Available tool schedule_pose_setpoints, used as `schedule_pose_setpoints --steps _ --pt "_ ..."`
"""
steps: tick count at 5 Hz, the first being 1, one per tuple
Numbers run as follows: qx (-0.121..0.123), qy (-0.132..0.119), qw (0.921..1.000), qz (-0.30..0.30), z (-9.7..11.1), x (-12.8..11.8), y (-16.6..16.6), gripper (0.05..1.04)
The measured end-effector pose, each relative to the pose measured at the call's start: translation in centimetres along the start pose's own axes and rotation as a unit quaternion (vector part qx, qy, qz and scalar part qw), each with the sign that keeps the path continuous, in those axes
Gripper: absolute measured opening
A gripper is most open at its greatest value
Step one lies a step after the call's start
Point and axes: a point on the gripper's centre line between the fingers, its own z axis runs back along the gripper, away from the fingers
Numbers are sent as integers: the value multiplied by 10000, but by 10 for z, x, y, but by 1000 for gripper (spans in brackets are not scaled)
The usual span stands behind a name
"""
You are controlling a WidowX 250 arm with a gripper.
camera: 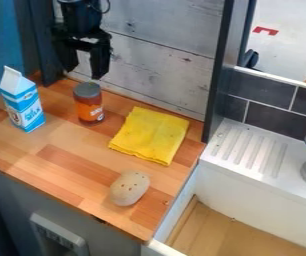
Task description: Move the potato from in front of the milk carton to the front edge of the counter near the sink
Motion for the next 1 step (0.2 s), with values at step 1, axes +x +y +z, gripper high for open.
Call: schedule_pose_setpoints --steps 1 --pt "-36 189 9998 3 -12 10 4 1000"
